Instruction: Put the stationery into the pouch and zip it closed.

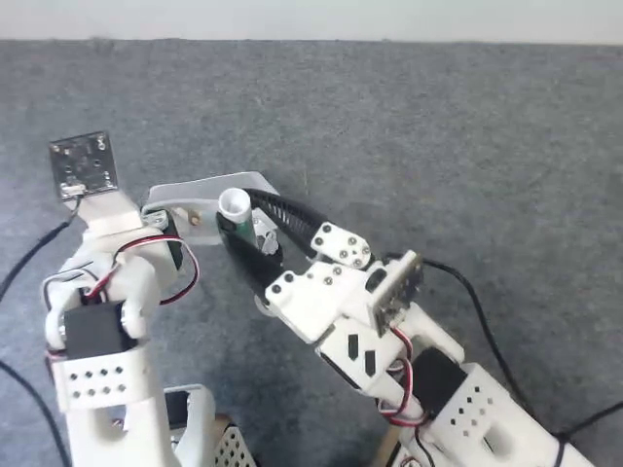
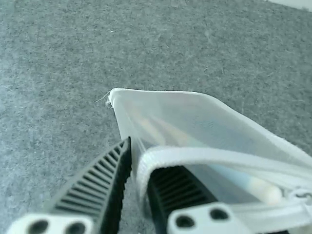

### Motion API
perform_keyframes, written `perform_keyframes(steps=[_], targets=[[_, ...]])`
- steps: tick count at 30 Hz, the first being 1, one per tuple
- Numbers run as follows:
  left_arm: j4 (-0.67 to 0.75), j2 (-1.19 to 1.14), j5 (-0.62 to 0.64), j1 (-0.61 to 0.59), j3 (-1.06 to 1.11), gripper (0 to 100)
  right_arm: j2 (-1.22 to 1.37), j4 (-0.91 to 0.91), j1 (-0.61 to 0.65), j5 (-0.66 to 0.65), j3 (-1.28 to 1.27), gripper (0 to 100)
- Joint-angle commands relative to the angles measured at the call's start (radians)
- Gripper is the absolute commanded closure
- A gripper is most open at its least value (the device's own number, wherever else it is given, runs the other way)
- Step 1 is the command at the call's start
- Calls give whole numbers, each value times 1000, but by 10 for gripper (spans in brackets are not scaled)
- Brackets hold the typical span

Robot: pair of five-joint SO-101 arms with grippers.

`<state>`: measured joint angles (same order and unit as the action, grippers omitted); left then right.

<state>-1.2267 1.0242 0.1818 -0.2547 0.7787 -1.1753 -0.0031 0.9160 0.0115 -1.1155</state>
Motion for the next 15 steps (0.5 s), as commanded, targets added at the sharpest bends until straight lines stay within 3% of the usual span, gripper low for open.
perform_keyframes(steps=[1, 5, 11, 15], targets=[[8, 17, -8, 8, -12, 991, -41, -48, 5, 8, -11, 992], [8, 17, -8, 8, -12, 991, -39, -68, 7, 12, -21, 992], [8, 17, -8, 8, -12, 991, -39, -360, 8, 5, -157, 992], [8, 17, -8, 8, -12, 991, -39, -433, 8, 9, -184, 992]])
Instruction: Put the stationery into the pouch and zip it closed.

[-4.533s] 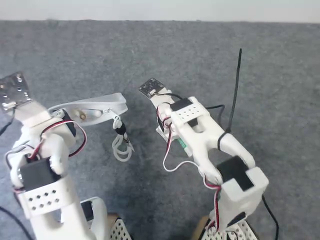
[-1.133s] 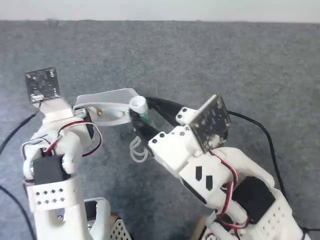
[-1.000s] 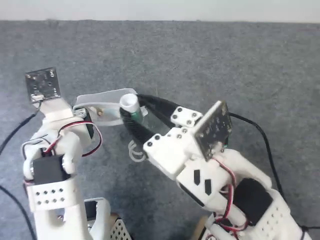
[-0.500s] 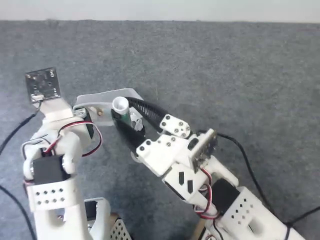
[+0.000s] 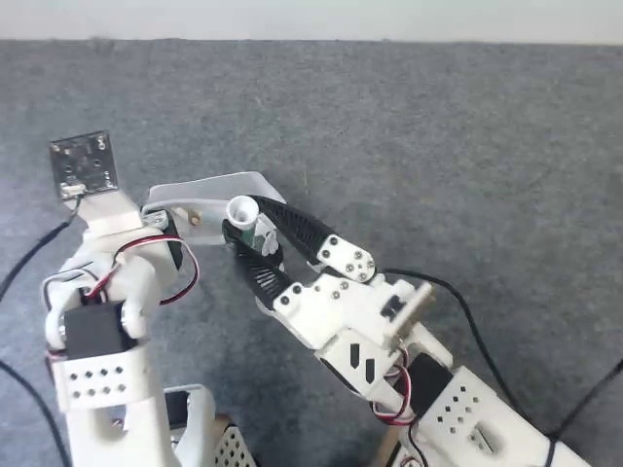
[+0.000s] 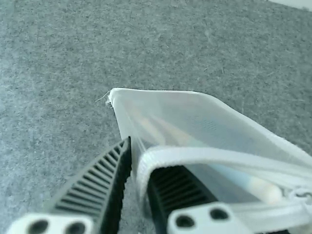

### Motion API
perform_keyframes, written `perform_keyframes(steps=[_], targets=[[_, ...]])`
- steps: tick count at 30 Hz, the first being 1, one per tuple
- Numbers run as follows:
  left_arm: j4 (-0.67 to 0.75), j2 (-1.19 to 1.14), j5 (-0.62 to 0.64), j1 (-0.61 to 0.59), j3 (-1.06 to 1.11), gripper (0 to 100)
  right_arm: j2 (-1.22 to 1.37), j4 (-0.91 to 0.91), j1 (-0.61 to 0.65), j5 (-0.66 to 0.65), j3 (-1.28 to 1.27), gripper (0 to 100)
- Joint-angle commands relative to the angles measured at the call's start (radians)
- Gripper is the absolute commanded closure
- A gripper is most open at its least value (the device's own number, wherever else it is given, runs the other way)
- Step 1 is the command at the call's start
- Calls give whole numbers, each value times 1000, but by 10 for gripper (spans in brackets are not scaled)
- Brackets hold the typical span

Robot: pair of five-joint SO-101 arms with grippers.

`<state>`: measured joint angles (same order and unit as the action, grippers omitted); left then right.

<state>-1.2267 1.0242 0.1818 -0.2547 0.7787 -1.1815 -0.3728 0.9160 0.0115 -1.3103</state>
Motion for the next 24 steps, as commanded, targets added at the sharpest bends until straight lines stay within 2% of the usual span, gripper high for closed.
perform_keyframes(steps=[1, 6, 24], targets=[[8, 17, -8, 8, -12, 991, -31, -64, 10, 11, 9, 992], [8, 17, -8, 8, -12, 991, 18, -107, 10, 12, 8, 992], [49, 17, -8, 8, 15, 991, 553, -656, 5, 5, 26, 992]])
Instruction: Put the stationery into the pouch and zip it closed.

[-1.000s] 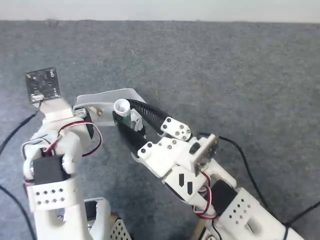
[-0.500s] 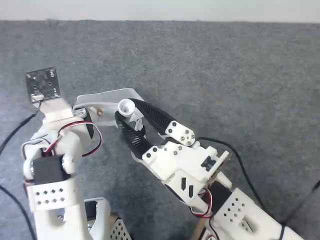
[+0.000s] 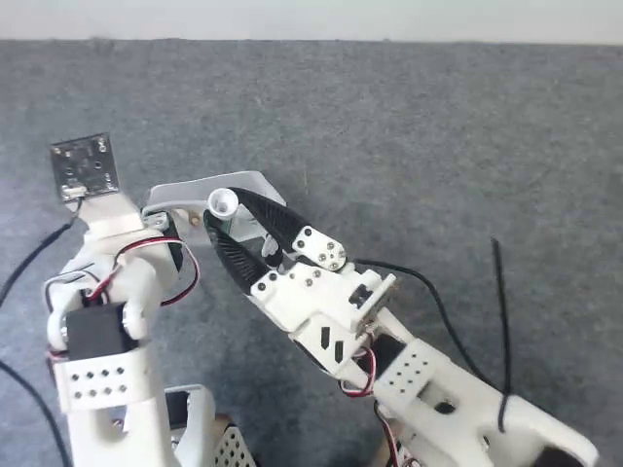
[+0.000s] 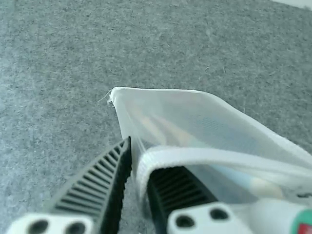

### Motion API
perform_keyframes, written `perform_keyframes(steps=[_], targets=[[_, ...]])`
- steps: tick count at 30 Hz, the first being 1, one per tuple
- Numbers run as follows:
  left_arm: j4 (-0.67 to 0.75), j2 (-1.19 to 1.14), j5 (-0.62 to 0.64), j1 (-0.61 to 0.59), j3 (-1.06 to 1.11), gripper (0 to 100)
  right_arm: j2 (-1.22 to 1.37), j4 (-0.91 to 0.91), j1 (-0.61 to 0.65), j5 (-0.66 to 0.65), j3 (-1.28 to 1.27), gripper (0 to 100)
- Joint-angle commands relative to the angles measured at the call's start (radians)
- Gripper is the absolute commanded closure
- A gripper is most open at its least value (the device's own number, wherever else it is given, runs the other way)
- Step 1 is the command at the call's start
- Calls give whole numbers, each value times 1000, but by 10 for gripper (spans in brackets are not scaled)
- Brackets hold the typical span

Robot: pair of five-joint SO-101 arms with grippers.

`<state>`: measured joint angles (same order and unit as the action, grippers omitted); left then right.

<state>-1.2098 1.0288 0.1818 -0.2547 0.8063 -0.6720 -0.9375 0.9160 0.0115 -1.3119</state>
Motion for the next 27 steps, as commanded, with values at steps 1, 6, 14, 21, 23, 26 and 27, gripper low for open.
perform_keyframes(steps=[1, 6, 14, 21, 23, 26, 27], targets=[[31, 12, -8, 8, -13, 991, 68, -116, 5, 5, 35, 992], [32, 12, -6, 8, -15, 991, 205, -208, 5, 9, 64, 992], [31, 14, -5, 8, -15, 991, 375, -277, 5, 3, 83, 991], [29, 14, -5, 6, -15, 991, 374, -274, 12, -104, 43, 822], [29, 14, -5, 6, -15, 991, 374, -278, 27, -158, 28, 831], [29, 14, -5, 6, -15, 991, 364, -283, 36, -178, 18, 867], [29, 14, -5, 6, -15, 991, 352, -278, 36, -178, 11, 873]])
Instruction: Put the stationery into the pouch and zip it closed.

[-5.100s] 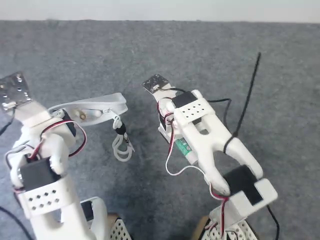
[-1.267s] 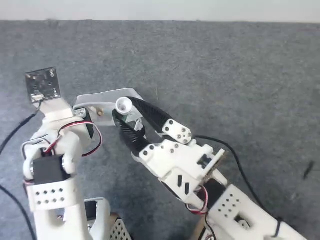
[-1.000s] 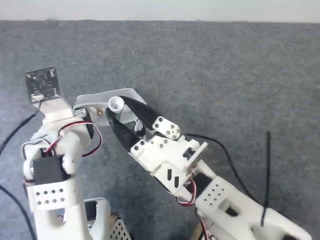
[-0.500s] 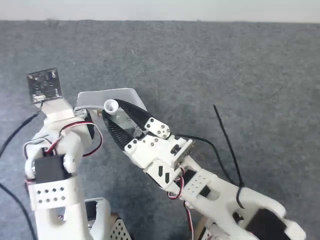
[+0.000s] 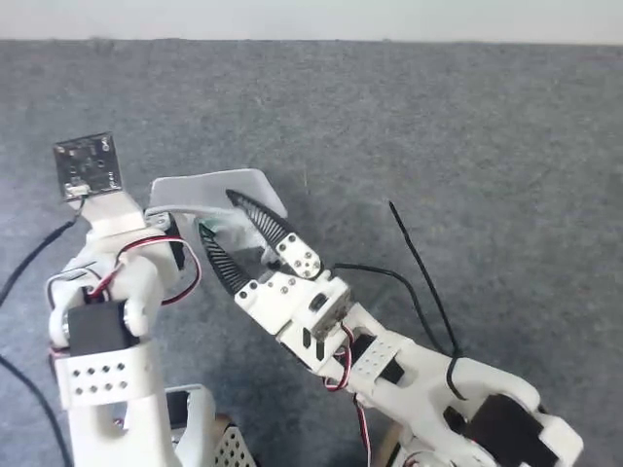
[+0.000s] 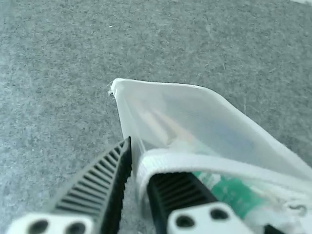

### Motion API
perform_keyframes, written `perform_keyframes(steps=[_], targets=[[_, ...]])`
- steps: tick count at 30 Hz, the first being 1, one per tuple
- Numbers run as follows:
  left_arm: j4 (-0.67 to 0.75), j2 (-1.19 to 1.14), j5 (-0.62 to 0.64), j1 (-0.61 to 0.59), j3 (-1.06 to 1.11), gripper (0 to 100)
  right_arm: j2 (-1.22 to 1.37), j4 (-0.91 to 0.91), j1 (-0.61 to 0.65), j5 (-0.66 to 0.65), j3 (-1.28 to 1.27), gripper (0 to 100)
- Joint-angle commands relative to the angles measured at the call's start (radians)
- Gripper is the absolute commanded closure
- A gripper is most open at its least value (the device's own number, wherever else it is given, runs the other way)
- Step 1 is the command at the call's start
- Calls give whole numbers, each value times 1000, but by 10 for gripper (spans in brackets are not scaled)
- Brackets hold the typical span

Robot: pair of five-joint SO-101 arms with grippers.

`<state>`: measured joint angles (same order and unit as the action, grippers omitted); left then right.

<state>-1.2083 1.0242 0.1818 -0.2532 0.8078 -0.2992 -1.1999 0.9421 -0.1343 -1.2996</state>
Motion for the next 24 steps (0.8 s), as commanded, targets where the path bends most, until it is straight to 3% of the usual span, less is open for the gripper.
perform_keyframes(steps=[1, 5, 8, 11, 15, 21, 24], targets=[[28, 18, -5, 5, -16, 991, -41, -15, 12, -32, -11, 876], [26, 18, -6, 5, -16, 991, -160, 4, 7, -32, -54, 879], [26, 18, -6, 5, -16, 991, -277, 153, 5, -29, -63, 879], [26, 18, -6, 5, -16, 991, -403, 334, 5, 38, -61, 891], [25, 18, -6, 5, -18, 991, -591, 596, -25, 135, -31, 998], [29, 18, -5, -46, -21, 991, -777, 1175, -62, 221, 118, 991], [29, 18, -5, -44, -21, 991, -780, 1368, -61, 249, 206, 990]])
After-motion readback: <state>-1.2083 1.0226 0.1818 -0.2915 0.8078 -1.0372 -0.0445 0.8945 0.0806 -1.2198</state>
